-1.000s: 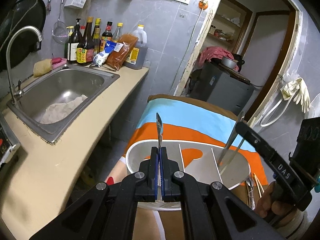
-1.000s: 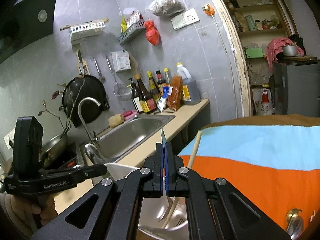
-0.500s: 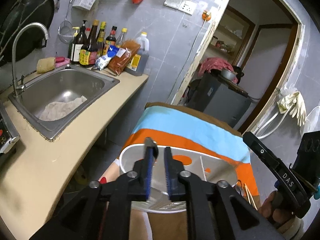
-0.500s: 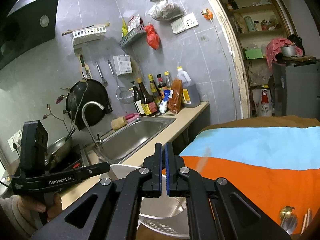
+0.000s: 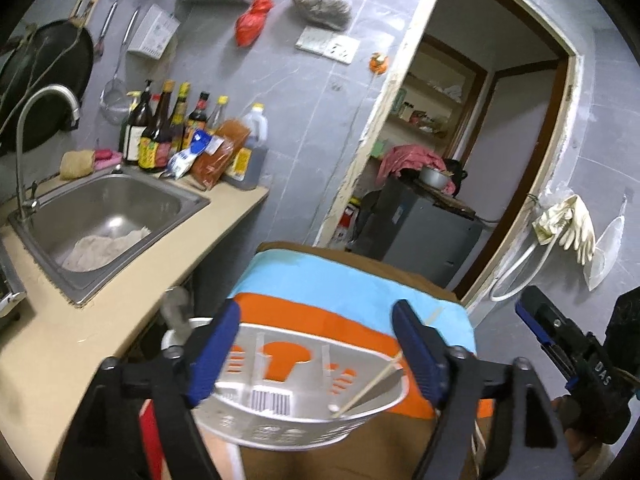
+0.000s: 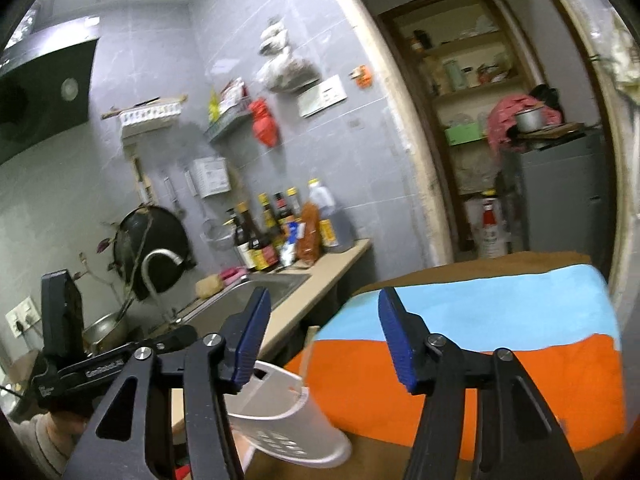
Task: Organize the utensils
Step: 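Open both tools over the white caddy to drop the knife and spoon, then move both open tools back down to the utensils on the cloth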
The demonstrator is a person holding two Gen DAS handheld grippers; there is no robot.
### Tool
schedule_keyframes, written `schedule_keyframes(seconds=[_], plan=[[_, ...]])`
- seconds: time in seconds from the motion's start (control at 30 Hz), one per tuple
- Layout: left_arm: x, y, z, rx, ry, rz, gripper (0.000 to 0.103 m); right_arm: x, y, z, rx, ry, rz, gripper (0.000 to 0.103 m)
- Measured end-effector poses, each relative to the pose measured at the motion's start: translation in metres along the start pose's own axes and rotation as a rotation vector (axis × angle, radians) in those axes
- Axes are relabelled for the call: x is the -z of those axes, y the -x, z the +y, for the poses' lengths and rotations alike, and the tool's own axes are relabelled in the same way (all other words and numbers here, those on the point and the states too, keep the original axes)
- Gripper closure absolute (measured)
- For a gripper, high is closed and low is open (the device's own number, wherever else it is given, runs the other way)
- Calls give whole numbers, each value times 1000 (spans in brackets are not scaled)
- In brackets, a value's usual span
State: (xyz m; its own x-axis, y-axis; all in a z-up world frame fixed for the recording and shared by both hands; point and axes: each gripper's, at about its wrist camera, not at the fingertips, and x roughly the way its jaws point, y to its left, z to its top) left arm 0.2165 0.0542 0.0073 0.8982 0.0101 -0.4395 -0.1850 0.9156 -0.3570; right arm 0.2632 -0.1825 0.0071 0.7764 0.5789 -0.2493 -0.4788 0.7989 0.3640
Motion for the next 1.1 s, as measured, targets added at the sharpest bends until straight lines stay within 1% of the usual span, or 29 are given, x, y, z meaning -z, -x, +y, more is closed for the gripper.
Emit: schedule_keyframes(seconds=[0.03, 0.1, 0.13, 0.17, 0.2, 0.27, 0.3, 0.5, 0.77, 0.93, 1.07, 1.1], plan=[[1, 1, -5, 4, -5, -11, 15, -3, 6, -5, 13, -4, -12, 39], [3, 2, -18, 14, -15, -38, 3, -8, 21, -14, 44, -7, -42, 29], [5, 3, -26, 17, -18, -51, 1, -11, 30, -20, 65, -6, -56, 27], [7, 3, -32, 19, -23, -61, 1, -13, 37, -25, 84, -3, -65, 22], [8, 2, -40, 20, -31, -68, 1, -15, 44, -30, 105, 0, -74, 15], [12, 0, -53, 28, -49, -74, 1, -19, 57, -40, 145, 5, -88, 6], [14, 0, -60, 33, -58, -78, 1, -21, 63, -45, 165, 7, -95, 5], [32, -6, -103, 75, -122, -84, 1, -26, 96, -74, 266, 28, -117, 3], [59, -18, -146, 100, -180, -73, 1, -20, 124, -113, 339, 6, -124, 2], [74, -33, -161, 90, -219, -38, 1, -9, 127, -140, 382, -22, -91, 2], [87, -50, -165, 92, -240, 30, 1, 6, 124, -160, 396, -39, -37, 2], [91, -54, -166, 93, -244, 50, 1, 10, 121, -167, 401, -49, -10, 2]])
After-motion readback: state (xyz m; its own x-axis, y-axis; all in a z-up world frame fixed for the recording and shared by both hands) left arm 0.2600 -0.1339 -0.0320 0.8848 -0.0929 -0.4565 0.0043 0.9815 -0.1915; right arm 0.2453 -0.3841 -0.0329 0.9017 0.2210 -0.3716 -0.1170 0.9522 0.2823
